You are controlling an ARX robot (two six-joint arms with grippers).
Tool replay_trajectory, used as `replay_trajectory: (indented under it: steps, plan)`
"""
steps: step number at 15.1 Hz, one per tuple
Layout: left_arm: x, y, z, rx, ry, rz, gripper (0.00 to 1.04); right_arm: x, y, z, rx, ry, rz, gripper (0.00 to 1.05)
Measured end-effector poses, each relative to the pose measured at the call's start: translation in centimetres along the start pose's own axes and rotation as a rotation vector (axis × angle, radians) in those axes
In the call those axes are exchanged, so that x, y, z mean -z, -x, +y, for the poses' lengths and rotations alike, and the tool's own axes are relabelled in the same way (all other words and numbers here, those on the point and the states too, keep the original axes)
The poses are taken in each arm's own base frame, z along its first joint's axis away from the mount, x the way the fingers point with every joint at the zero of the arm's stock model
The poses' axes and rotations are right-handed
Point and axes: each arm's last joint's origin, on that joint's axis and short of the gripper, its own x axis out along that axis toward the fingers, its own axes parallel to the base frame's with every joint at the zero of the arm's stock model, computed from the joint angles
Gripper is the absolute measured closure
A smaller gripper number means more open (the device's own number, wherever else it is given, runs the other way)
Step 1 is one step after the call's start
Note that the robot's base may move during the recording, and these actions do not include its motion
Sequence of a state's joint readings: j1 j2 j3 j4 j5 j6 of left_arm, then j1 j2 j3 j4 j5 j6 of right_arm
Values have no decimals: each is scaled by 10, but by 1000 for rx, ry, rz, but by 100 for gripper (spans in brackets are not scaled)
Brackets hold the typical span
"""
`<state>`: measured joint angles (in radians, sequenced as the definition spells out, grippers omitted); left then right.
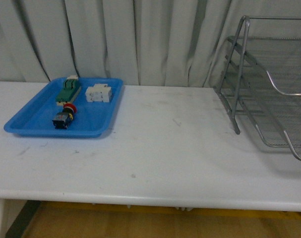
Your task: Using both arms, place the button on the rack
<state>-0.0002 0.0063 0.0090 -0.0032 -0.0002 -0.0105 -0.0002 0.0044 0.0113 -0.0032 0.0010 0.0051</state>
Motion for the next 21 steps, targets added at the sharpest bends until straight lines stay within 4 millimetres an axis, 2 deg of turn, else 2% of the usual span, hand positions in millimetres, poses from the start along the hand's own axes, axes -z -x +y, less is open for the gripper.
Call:
replay_trajectory:
  steps: [1,2,9,10,11,12,13,14,15,17,19,21]
  plan:
    - [0,0,0,0,0,0,7,0,0,0,0,0,0,103]
    - [0,0,0,0,0,0,7,0,0,0,0,2,0,96]
    - [0,0,0,0,0,0,7,0,0,0,0,2,0,10]
    - [0,0,0,0,0,0,7,0,0,0,0,2,0,5]
    - [-2,-2,2,130,114,329,7,0,0,0,-2,2,-2,6]
    - [-15,-10,1,202,179,376,7,0,0,0,-1,2,1,6]
    - [-24,-16,-2,245,191,350,7,0,0,0,-1,3,1,6]
    - [-39,-28,-5,270,190,292,7,0,0,0,0,3,0,6]
    - [-54,-52,-8,281,194,243,7,0,0,0,0,3,0,6]
    - [-63,-113,-20,307,195,248,7,0,0,0,0,3,0,6]
    - [-61,-171,-30,291,179,306,7,0,0,0,0,3,0,6]
    - [-48,-224,-40,283,151,415,7,0,0,0,0,3,0,6]
